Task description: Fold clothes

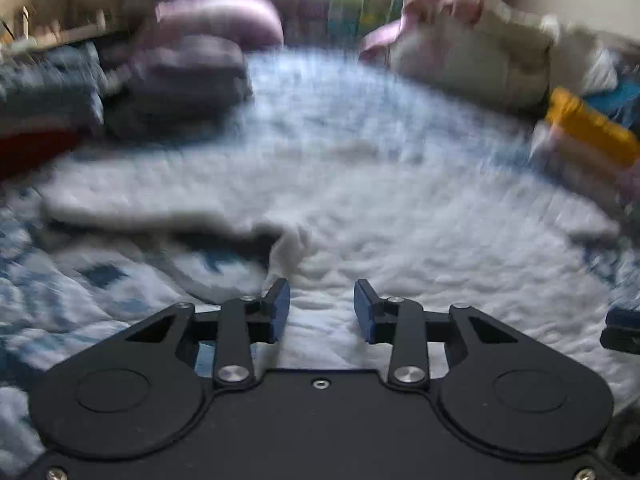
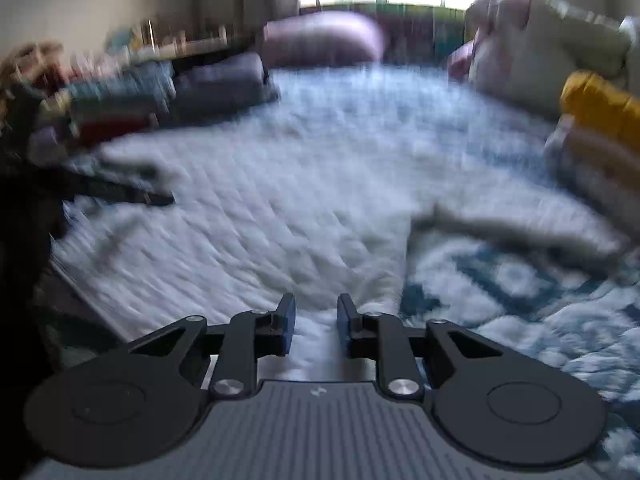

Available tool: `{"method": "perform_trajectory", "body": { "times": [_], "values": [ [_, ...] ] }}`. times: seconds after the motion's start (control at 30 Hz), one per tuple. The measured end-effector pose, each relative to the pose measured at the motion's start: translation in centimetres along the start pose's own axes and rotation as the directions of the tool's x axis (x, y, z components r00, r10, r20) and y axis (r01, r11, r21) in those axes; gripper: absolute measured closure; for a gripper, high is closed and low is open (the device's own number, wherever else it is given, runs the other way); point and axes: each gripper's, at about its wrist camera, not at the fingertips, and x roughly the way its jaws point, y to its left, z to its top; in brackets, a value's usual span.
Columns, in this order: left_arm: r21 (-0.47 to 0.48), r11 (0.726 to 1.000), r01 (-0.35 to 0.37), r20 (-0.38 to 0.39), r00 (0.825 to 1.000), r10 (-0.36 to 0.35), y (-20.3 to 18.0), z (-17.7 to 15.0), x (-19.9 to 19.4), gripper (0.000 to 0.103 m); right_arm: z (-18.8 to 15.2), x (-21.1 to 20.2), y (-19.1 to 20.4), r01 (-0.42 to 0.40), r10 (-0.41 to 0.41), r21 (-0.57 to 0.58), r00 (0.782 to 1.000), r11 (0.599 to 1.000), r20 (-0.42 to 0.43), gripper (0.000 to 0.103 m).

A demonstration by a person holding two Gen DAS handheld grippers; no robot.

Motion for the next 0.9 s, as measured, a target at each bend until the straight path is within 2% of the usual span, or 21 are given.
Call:
{"method": "perform_trajectory", "body": {
  "times": [0.03,0.1,0.13,0.2,0.3,0.37,0.5,0.63,0.7,0.77,0.9],
  "values": [
    [0.017,1.0,0.001,0.023,1.0,-0.001,-0.2,-0.3,-1.1,0.068,-0.3,-0.8,0.1,0.004,-0.004,0.008,1.0,1.0,0.018,0.08],
    [0.061,0.998,-0.011,0.008,1.0,0.011,-0.8,-1.4,-1.8,0.068,-1.8,-0.4,0.3,0.053,-0.052,0.008,0.997,0.999,-0.055,0.08],
    [0.074,0.997,-0.011,-0.057,0.998,0.015,-1.0,-2.3,-1.3,0.068,-2.8,-0.1,0.2,0.068,-0.067,0.015,0.994,0.998,-0.092,0.08],
    [0.073,0.997,-0.007,-0.052,0.999,0.011,-1.1,-2.9,-1.9,0.068,-3.1,-0.4,0.0,0.075,-0.073,0.024,0.993,0.997,-0.093,0.08],
    [0.071,0.997,-0.002,-0.044,0.999,0.005,-1.3,-3.8,-2.8,0.068,-3.2,-2.1,0.2,0.081,-0.078,0.047,0.996,0.996,-0.045,0.08],
    [0.07,0.998,0.002,-0.039,0.999,0.001,-1.4,-4.4,-3.3,0.061,-3.7,-2.1,0.1,0.103,-0.099,0.059,0.993,0.993,-0.067,0.079],
    [0.067,0.998,0.009,-0.029,1.0,-0.007,-1.6,-5.6,-4.5,0.06,-4.2,-2.1,-0.6,0.098,-0.088,0.1,0.991,0.99,-0.101,0.079],
    [0.067,0.998,0.017,-0.019,1.0,-0.016,-1.9,-6.7,-5.5,0.06,-4.2,-3.5,-1.3,0.077,-0.07,0.169,0.996,0.983,-0.046,0.078],
    [0.102,0.994,0.033,-0.017,0.999,-0.031,-3.5,-5.5,-5.1,0.06,-3.7,-4.0,-2.2,0.077,-0.08,0.214,0.997,0.974,0.002,0.075],
    [0.137,0.989,0.049,-0.016,0.999,-0.047,-5.0,-4.3,-4.6,0.06,-3.6,-4.7,-3.3,0.081,-0.095,0.271,0.995,0.959,0.04,0.066],
    [0.206,0.975,0.08,-0.014,0.997,-0.078,-8.2,-1.9,-3.7,0.06,-3.9,-5.1,-6.3,0.048,-0.085,0.443,0.994,0.895,0.064,0.061]
  ]
}}
